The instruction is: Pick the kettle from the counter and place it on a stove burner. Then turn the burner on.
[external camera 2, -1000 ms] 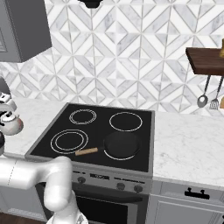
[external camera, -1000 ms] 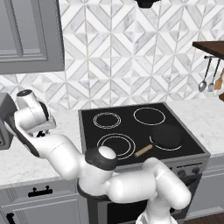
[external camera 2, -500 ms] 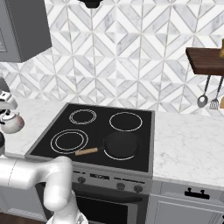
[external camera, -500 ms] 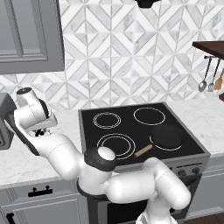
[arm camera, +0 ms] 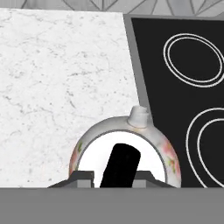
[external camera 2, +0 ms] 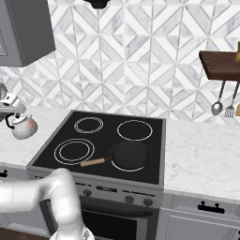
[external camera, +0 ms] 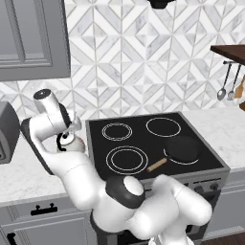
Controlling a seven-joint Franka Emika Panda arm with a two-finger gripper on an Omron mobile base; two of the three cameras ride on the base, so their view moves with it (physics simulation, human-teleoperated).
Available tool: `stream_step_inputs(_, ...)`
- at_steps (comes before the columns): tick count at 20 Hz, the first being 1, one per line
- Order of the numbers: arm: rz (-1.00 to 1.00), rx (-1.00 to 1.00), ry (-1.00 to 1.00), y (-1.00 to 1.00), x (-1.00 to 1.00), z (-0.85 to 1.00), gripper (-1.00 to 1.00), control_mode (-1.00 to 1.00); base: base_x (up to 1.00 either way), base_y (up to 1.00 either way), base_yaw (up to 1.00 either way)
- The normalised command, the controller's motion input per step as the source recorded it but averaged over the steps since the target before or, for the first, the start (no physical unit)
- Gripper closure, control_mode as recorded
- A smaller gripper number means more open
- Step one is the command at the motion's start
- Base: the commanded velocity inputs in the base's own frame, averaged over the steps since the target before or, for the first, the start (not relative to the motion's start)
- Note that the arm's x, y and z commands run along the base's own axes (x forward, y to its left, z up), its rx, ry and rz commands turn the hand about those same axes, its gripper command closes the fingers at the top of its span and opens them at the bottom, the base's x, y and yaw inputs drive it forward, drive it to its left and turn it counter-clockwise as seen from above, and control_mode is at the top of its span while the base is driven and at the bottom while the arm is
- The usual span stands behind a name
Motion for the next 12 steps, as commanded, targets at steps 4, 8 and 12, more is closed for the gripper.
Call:
stream_step_inputs(4, -0.11, 0.02, -0.19, -1.0, -0.18, 0.0, 1.0, -1.0, 0.0, 0.0, 0.0)
stream_step_inputs(8, -0.11, 0.05, -0.09, -1.0, -0.07, 0.01, 1.0, -1.0, 0.0, 0.0, 0.0)
stream_step_inputs(12, -0.11, 0.13, 0.01, -1.0, -0.01, 0.0, 1.0, -1.0, 0.0, 0.0, 0.0)
